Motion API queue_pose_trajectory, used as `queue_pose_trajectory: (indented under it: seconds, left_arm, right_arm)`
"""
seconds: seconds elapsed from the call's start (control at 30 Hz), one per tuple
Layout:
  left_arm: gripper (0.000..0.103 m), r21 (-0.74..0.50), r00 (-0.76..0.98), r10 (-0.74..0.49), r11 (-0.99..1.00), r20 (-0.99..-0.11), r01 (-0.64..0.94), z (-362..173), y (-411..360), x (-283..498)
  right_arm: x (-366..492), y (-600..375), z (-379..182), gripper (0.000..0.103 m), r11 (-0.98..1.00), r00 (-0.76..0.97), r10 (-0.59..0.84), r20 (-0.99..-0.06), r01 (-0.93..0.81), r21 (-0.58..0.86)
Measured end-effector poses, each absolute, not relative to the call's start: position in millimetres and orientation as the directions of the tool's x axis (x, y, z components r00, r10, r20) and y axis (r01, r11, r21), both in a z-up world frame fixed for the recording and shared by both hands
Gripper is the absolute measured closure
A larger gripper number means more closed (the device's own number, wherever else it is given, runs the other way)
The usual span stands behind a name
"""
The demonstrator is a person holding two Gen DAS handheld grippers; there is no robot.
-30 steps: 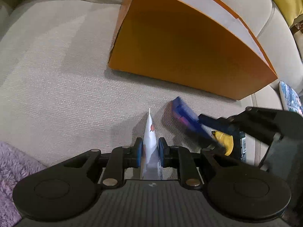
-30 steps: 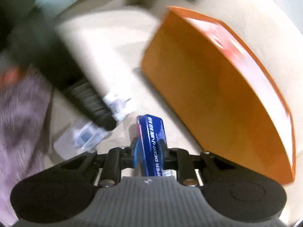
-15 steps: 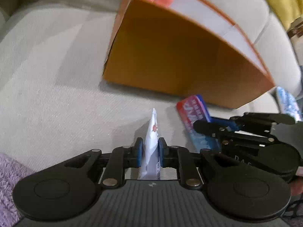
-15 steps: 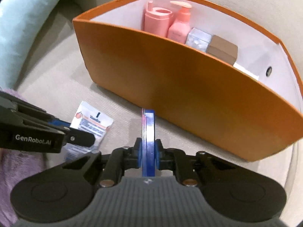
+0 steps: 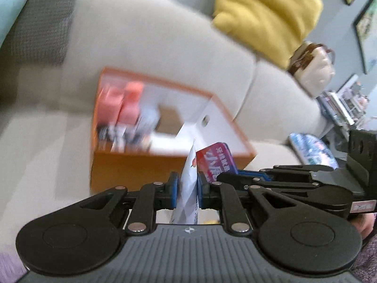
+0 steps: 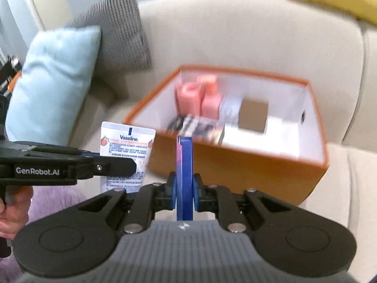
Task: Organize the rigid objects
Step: 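Lift the tube and tin and carry them over the orange box, then lower the tube and tin into the box beside the other items and release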
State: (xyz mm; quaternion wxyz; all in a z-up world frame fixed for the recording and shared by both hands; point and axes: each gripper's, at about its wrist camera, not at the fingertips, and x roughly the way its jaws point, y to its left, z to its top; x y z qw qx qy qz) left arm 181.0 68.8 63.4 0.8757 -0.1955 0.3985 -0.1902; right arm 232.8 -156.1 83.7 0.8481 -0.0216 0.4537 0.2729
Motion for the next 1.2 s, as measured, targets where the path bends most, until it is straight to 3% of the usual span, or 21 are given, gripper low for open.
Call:
queue_pose_trajectory:
  seconds: [0.27, 0.43, 0.67, 1.2]
  left_arm:
    - [0.086, -0.466, 0.597, -0.514, 0.849, -0.616, 0.25, 106.0, 49.7, 259.2]
    - [0.086, -0.5, 0.486, -0.514, 0.849, -0.707, 0.172, 48.7, 37.2, 313.5]
    - [0.086, -0.608, 0.331, -0.582, 0.793, -0.743, 0.029, -31.0, 31.7, 358.9]
    - [0.084, -0.541, 0.118, -0.529, 0.829, -0.841, -0.138, -89.6, 21.9, 404.7]
  right_arm:
    - [309.1, -165.1, 113.2, 0.09, 0.902, 0.478, 0.396, -0.784, -0.361, 0.236]
    - [353.9, -162.2, 76.2, 0.09, 0.933, 0.415, 0.322, -0.851, -0.292, 0.211]
    - [395.5, -164.7, 15.6, 0.09, 0.953, 0.279, 0.278, -0.919, -0.198, 0.228]
    - [429.4, -165.3, -36.9, 0.09, 0.962, 0.123, 0.268, -0.955, -0.078, 0.26]
